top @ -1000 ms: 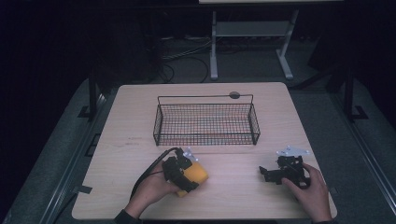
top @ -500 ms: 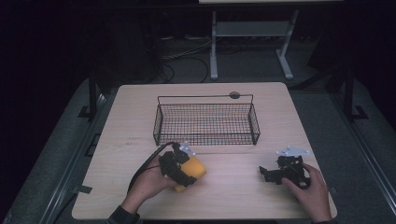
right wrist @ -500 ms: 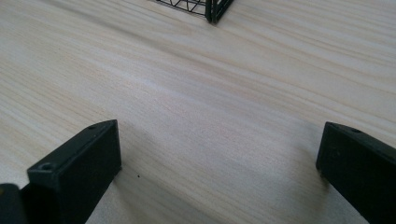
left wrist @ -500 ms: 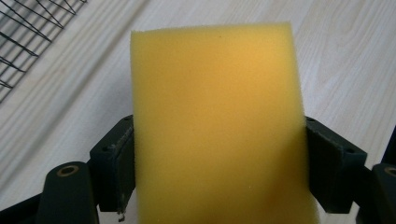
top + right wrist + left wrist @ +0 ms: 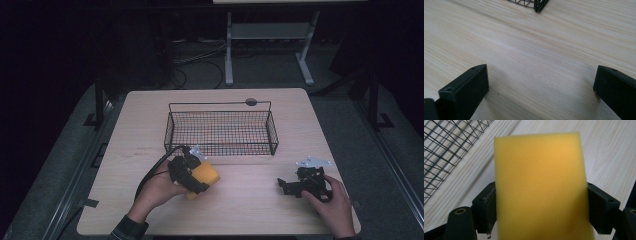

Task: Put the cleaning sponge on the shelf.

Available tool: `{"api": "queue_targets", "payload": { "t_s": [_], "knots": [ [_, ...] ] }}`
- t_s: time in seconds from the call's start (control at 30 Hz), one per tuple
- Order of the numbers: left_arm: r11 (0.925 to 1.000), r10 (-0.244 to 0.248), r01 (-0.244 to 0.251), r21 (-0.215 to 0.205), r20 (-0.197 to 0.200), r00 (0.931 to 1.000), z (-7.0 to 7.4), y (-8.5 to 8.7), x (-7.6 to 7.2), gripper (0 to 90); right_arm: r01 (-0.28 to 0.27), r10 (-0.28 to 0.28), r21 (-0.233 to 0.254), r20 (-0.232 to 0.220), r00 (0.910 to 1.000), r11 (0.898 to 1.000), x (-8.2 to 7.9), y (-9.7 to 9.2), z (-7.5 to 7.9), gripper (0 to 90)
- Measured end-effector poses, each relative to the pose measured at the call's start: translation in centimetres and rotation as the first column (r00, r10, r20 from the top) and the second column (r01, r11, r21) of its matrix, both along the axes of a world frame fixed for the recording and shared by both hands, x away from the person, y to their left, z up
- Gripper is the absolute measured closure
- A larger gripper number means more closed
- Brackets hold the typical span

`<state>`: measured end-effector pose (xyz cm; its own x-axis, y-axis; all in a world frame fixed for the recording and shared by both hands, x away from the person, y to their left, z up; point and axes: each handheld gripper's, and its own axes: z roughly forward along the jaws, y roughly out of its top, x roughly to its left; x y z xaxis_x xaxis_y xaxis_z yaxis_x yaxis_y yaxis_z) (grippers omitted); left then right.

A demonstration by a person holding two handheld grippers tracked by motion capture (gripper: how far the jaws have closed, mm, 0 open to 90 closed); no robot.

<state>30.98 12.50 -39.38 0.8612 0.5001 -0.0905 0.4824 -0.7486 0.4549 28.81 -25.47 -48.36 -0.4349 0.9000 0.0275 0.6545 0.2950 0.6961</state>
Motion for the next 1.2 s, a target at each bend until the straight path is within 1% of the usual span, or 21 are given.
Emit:
{"api": "queue_targets", "payload": {
  "t_s": [0.13, 0.17, 0.4, 0.6, 0.8, 0.97, 1.2],
  "knots": [
    [1.0, -0.002, 0.002, 0.0, 0.008, 1.0, 0.5, 0.0, 0.4, 22.3, 0.0, 0.0, 0.0, 0.0, 1.0, 1.0, 0.0, 0.0, 0.0, 0.0],
    [1.0, 0.001, -0.001, -0.005, 0.008, 1.0, 0.6, 0.0, 0.4, 22.3, 0.0, 0.0, 0.0, 0.0, 1.0, 1.0, 0.0, 0.0, 0.0, 0.0],
    [1.0, 0.001, -0.001, -0.001, 0.004, 1.0, 1.0, 0.0, 0.9, 22.3, 0.0, 0.0, 0.0, 0.0, 1.0, 1.0, 0.0, 0.0, 0.0, 0.0],
    [0.9999, 0.007, -0.006, -0.008, 0.013, 0.9999, 1.6, 0.2, 1.4, 22.3, 0.001, -0.001, 0.0, 0.0, 1.0, 1.0, 0.0, 0.0, 0.0, 0.0],
    [0.9997, 0.014, -0.014, -0.019, 0.03, 0.9995, 2.5, 0.2, 2.3, 22.3, 0.0, 0.0, 0.002, -0.001, 1.0, 1.0, 0.0, 0.0, 0.0, 0.0],
    [0.9997, 0.015, -0.014, -0.019, 0.029, 0.9995, 2.7, 0.1, 2.7, 22.3, 0.0, 0.0, 0.002, -0.001, 1.0, 1.0, 0.0, 0.0, 0.0, 0.0],
    [0.9996, 0.02, -0.019, -0.019, 0.036, 0.9992, 3.4, 0.2, 3.5, 22.3, 0.0, 0.0, 0.001, 0.001, 1.0, 1.0, 0.0, 0.0, 0.0, 0.0]
  ]
}}
